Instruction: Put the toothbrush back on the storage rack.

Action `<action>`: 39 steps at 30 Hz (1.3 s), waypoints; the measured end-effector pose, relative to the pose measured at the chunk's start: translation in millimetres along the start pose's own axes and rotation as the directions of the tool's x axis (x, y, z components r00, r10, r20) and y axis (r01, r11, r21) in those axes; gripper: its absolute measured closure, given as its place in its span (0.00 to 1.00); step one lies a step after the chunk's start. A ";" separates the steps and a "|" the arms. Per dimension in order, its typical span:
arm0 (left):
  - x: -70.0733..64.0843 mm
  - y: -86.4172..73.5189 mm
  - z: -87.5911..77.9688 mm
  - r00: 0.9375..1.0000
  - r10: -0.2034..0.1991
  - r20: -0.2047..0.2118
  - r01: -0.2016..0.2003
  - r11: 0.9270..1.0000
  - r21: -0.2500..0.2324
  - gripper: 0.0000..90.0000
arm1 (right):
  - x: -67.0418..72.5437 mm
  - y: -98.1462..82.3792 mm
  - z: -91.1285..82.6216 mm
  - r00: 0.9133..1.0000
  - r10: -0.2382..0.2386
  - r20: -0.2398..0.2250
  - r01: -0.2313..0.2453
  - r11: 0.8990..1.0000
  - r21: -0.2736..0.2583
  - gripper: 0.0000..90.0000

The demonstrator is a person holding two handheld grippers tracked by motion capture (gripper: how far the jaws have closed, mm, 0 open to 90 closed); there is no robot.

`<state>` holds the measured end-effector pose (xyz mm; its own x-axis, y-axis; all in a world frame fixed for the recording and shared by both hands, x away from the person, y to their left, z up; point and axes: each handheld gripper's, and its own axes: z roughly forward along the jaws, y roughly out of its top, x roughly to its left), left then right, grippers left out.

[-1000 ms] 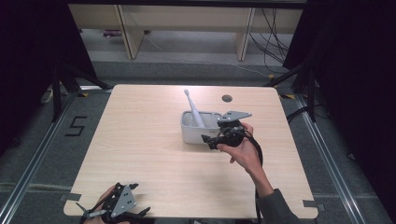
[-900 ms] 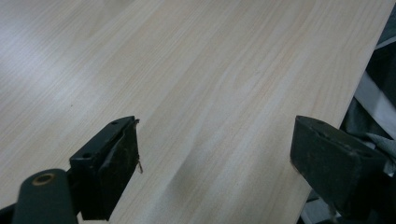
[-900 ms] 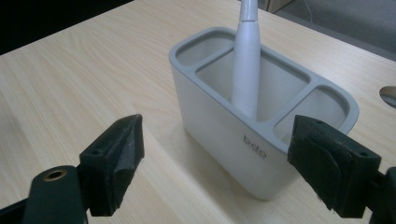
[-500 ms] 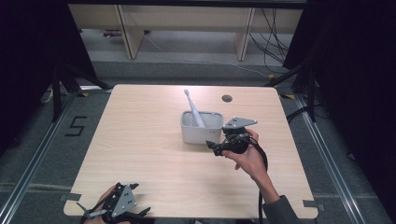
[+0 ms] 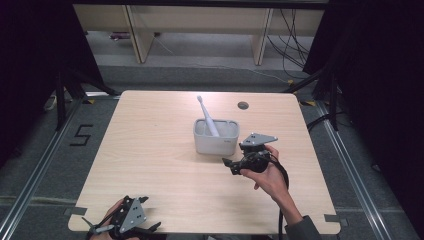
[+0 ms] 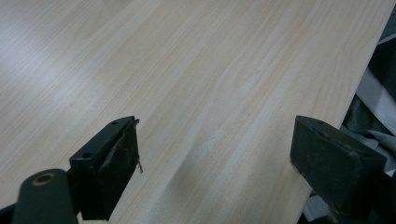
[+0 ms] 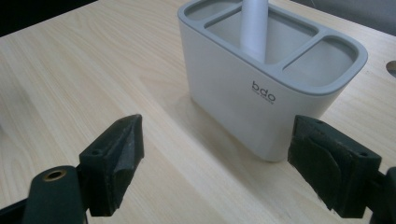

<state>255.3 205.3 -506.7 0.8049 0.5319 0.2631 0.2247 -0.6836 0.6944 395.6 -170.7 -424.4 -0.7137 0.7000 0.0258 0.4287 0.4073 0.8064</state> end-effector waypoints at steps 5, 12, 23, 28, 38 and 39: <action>0.6 0.5 -0.9 1.000 0.002 0.010 -0.002 1.000 0.004 0.17 | 3.2 -5.1 0.4 1.000 0.001 -0.008 -0.001 1.000 -0.003 0.21; -0.1 -0.2 -0.1 1.000 0.000 -0.002 0.000 1.000 0.002 0.17 | 7.2 -12.0 -1.5 1.000 -0.001 -0.024 0.002 1.000 0.001 0.21; 1.0 0.4 -1.5 1.000 0.010 0.011 -0.010 1.000 0.012 0.17 | 9.3 -30.0 -0.9 0.999 0.003 -0.052 -0.003 1.000 0.001 0.21; 0.6 1.0 -1.8 1.000 0.008 0.000 -0.008 1.000 -0.003 0.17 | 10.7 -38.2 -3.7 0.999 0.013 -0.043 -0.013 1.000 0.003 0.21; -0.2 0.2 -0.9 1.000 -0.002 -0.009 0.002 1.000 -0.003 0.17 | 13.7 -55.0 -6.8 0.999 0.017 -0.051 -0.017 1.000 0.002 0.19; -0.2 0.2 -0.8 1.000 -0.004 -0.005 0.004 1.000 0.002 0.17 | 13.3 -56.0 -6.4 0.998 -0.001 -0.055 0.001 1.000 -0.002 0.19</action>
<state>254.7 205.5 -506.1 0.8011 0.5372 0.2640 0.2288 -0.6823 0.6943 358.5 -188.0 -465.4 -0.7435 0.6662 0.0573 0.4266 0.4066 0.8079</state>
